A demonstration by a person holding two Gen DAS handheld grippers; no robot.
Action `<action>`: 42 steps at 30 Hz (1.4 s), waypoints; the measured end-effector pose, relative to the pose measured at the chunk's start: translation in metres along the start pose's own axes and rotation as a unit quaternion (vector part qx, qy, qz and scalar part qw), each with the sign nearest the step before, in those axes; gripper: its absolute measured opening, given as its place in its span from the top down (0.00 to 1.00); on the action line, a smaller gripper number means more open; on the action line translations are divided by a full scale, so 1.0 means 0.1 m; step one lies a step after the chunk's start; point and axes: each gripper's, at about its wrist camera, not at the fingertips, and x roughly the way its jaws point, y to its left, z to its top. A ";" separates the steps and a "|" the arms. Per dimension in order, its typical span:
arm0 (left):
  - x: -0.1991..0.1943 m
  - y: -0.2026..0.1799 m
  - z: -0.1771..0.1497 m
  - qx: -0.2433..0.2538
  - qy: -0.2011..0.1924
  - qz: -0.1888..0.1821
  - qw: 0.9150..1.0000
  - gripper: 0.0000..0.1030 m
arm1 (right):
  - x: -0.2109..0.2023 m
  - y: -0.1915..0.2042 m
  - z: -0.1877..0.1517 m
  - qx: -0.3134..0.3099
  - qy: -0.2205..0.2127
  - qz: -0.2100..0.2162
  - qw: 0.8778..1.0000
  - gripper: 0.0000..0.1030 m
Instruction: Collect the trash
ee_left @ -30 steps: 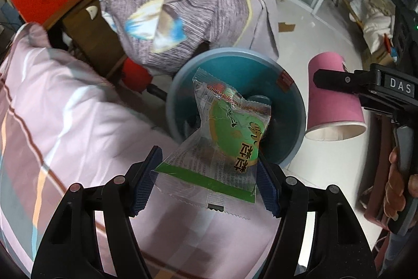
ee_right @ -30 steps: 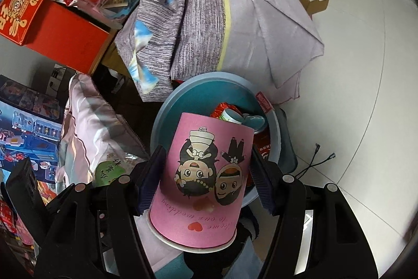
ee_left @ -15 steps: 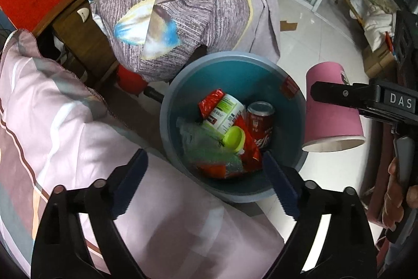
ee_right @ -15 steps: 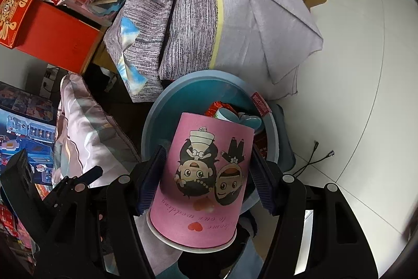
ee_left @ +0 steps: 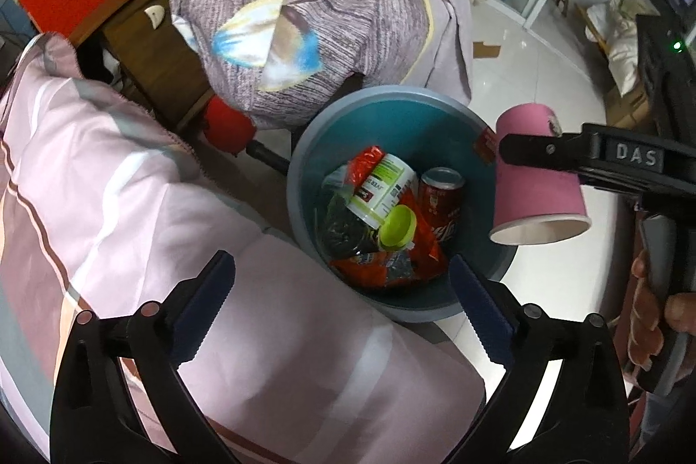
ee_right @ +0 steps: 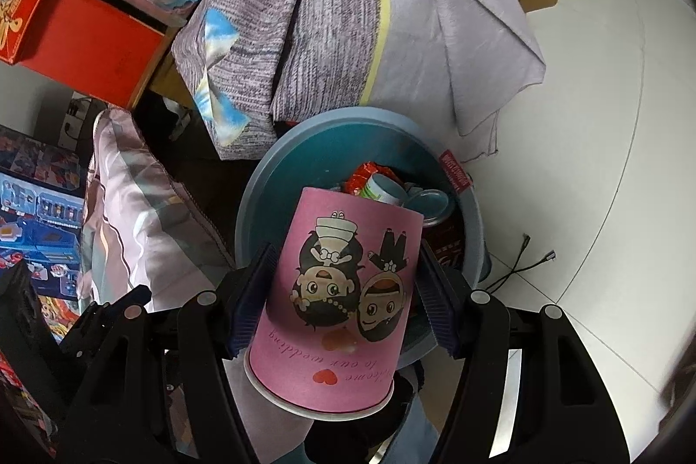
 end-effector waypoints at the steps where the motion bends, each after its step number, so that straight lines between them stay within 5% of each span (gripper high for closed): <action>1: -0.01 0.04 -0.01 -0.005 -0.001 -0.002 1.000 0.04 | 0.01 0.03 0.00 -0.002 0.001 -0.001 1.000 0.40; 11: -0.08 0.32 -0.09 -0.040 -0.010 -0.010 0.999 0.04 | 0.13 0.33 0.01 -0.036 0.007 -0.017 0.999 0.39; 14: -0.11 0.38 -0.12 -0.048 -0.015 -0.012 0.999 0.04 | 0.16 0.42 0.01 -0.040 0.010 -0.014 0.999 0.25; 25: -0.26 0.54 -0.27 -0.071 -0.023 -0.014 0.997 0.04 | 0.07 0.54 -0.12 -0.042 -0.005 -0.039 0.998 0.15; 30: -0.37 0.53 -0.36 -0.070 -0.033 -0.017 0.997 0.04 | -0.07 0.56 -0.25 -0.056 -0.018 -0.055 0.997 0.07; 42: -0.75 0.50 -0.69 -0.078 -0.055 0.012 0.995 0.04 | -0.51 0.74 -0.81 -0.113 -0.044 -0.067 0.990 0.07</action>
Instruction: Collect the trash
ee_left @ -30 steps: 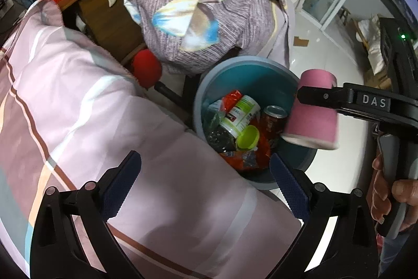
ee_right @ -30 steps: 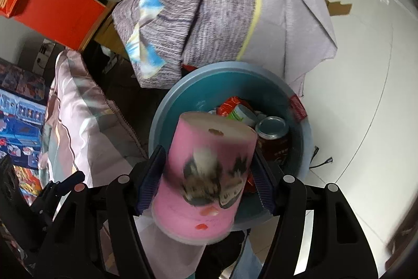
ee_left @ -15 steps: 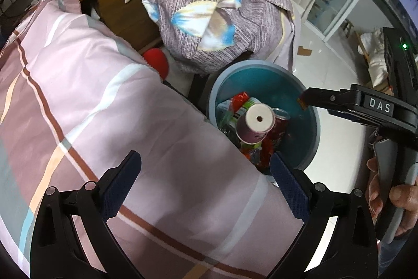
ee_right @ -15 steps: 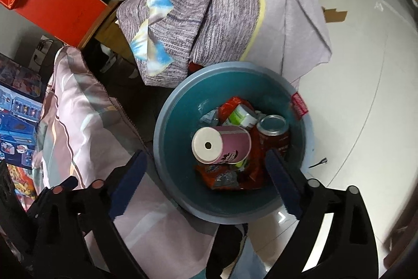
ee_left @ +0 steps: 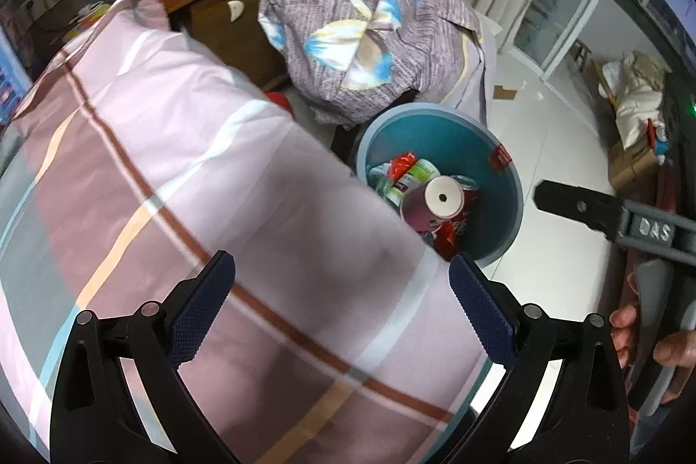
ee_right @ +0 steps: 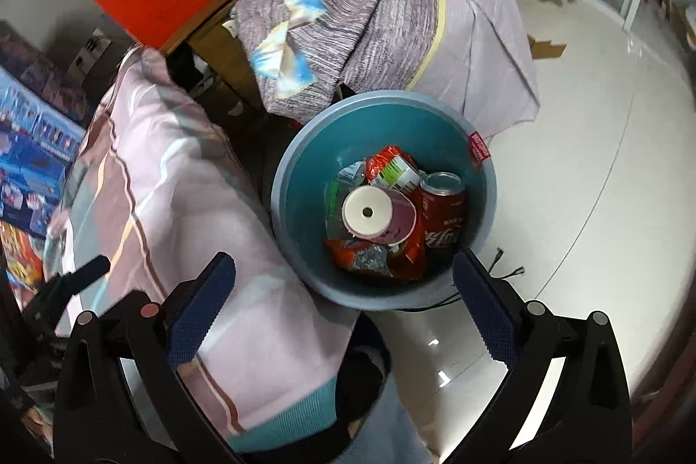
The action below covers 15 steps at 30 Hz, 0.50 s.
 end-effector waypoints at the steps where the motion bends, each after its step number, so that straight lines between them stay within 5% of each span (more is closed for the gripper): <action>1: -0.03 0.01 -0.03 -0.003 -0.002 0.002 1.000 0.04 | -0.06 0.04 -0.05 -0.010 -0.006 -0.006 1.000 0.07; 15: -0.37 0.10 -0.51 -0.029 -0.011 0.023 0.999 0.04 | -0.44 0.28 -0.49 -0.060 -0.031 -0.022 0.997 0.07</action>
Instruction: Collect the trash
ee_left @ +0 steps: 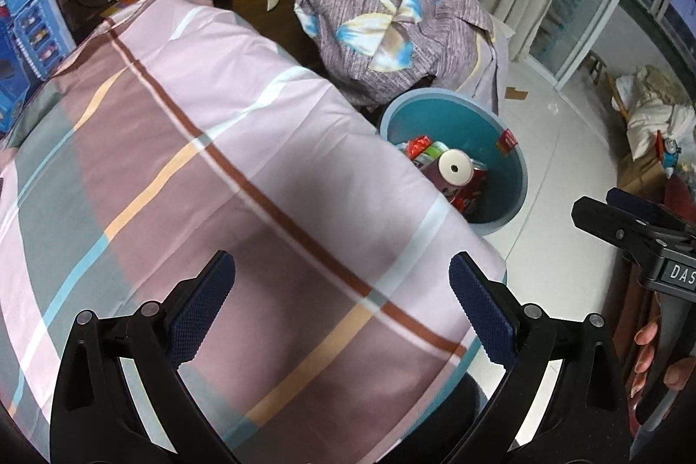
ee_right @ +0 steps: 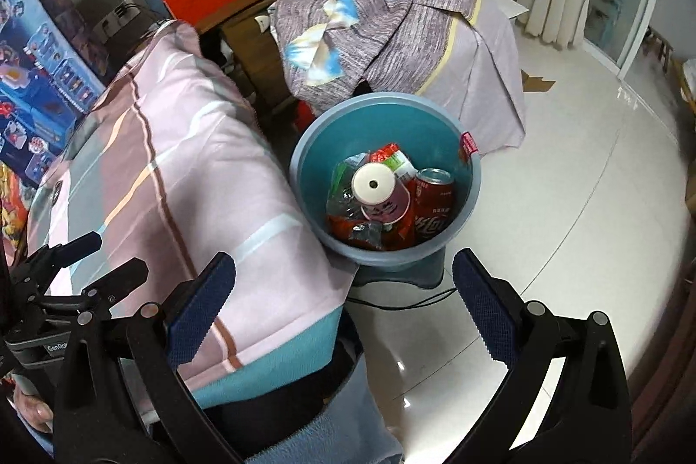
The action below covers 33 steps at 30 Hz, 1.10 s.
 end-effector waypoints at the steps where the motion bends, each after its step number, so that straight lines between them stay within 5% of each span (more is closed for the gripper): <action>1: -0.03 0.01 -0.02 -0.002 -0.003 0.001 1.000 0.04 | -0.02 0.01 -0.02 -0.001 -0.001 0.001 1.000 0.07; 14: -0.36 0.04 -0.26 -0.022 -0.022 0.008 0.999 0.04 | -0.26 0.12 -0.22 -0.022 -0.023 0.005 0.999 0.07; 33: -0.28 0.08 -0.31 -0.030 -0.016 0.017 0.999 0.04 | -0.18 0.07 -0.25 -0.027 -0.019 -0.003 0.999 0.07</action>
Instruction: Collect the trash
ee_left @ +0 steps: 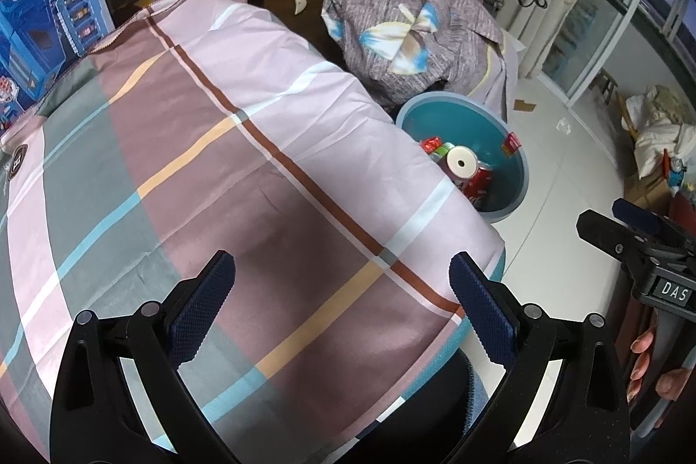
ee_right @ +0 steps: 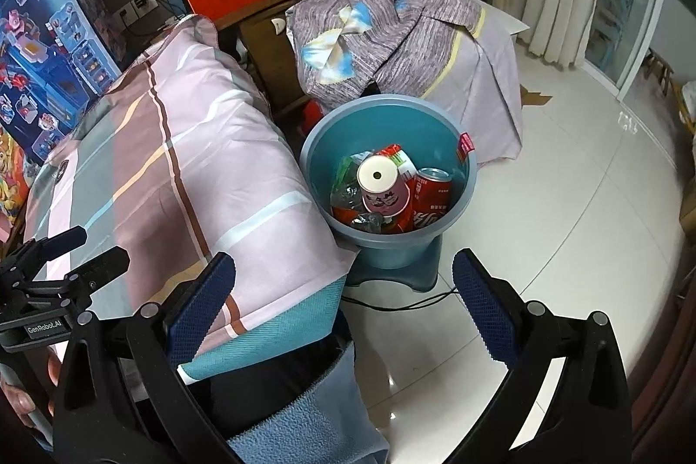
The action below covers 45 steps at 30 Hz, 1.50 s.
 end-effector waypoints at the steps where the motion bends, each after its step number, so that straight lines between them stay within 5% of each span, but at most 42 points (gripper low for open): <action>1: 0.00 0.00 0.00 -0.001 -0.001 0.001 1.000 0.04 | 0.01 0.00 0.00 0.000 0.001 0.000 1.000 0.07; 45: 0.09 0.01 -0.06 0.000 -0.003 0.003 1.000 0.04 | 0.16 0.02 -0.02 -0.003 0.011 -0.005 1.000 0.07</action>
